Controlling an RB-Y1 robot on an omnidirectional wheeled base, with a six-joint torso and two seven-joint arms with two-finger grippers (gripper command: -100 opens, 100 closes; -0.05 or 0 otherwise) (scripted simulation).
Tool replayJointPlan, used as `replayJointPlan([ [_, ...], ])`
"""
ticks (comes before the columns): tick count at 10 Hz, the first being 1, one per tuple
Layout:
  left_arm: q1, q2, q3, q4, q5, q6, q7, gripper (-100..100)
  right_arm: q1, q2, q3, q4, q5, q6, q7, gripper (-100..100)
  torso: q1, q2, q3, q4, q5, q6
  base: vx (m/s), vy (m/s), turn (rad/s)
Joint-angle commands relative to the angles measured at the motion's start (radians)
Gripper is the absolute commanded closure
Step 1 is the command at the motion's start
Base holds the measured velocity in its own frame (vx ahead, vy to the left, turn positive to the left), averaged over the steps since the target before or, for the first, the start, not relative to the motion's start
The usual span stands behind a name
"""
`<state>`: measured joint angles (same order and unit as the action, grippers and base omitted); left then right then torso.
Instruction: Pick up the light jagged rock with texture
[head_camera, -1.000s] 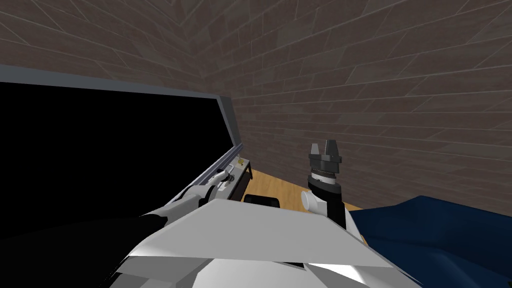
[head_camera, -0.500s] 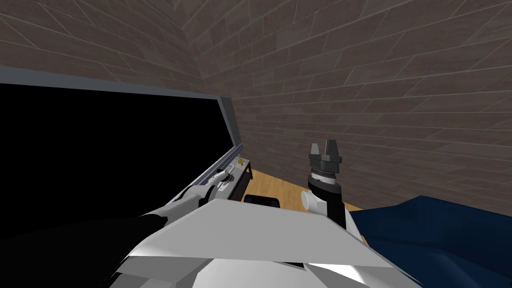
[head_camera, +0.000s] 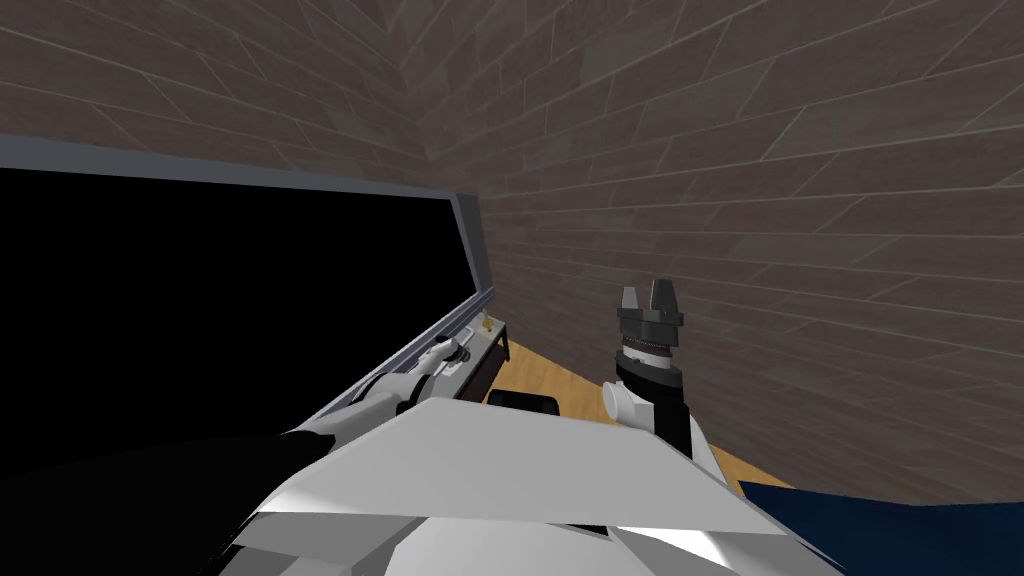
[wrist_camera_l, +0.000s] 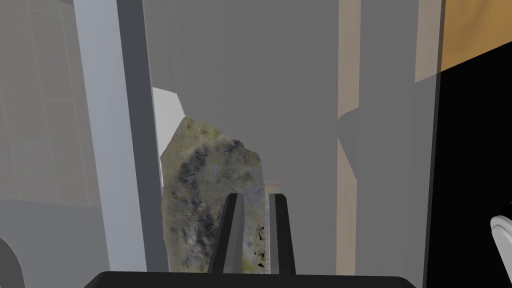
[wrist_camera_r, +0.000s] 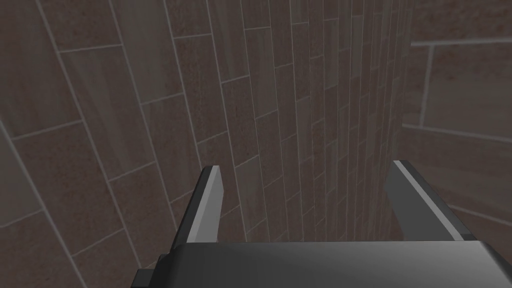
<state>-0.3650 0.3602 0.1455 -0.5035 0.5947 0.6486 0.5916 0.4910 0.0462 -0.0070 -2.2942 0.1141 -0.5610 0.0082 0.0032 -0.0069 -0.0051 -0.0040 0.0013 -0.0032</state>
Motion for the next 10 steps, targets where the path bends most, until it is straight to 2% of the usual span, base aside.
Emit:
replayJointPlan([
  [1,0.012,-0.001,-0.018,-0.045,0.004,0.033,-0.026,100,0.000,0.000,0.000,0.000,0.000,0.000,0.000,0,0.000,0.000,0.000,0.000,0.000,0.000,0.076,-0.052,0.349],
  [2,0.017,-0.002,-0.029,-0.069,0.010,0.052,-0.046,100,0.000,0.000,0.000,0.000,0.000,0.000,0.000,0,0.000,0.000,0.000,0.000,0.000,-0.001,0.087,-0.074,0.367],
  [3,0.017,-0.002,-0.029,-0.069,0.010,0.052,-0.046,100,0.000,0.000,0.000,0.000,0.000,0.000,0.000,0,-0.001,-0.001,-0.001,-0.001,-0.001,-0.001,0.062,-0.065,0.143],
  [7,0.036,-0.006,-0.074,-0.168,0.030,0.128,-0.124,100,0.000,0.000,0.000,0.000,0.000,0.000,0.000,0,-0.001,-0.001,-0.001,0.000,-0.001,-0.001,0.078,-0.080,0.308],
  [9,0.030,-0.005,-0.071,-0.149,0.032,0.118,-0.127,100,0.000,0.000,0.000,0.000,0.000,0.000,0.000,0,0.000,0.000,0.000,0.000,0.000,0.000,0.038,-0.048,0.076],
  [10,0.031,-0.006,-0.072,-0.152,0.032,0.120,-0.128,0,0.000,0.000,0.000,0.000,0.000,0.000,0.000,0,0.003,0.001,0.001,0.000,0.000,0.000,0.005,-0.007,-0.003],
])
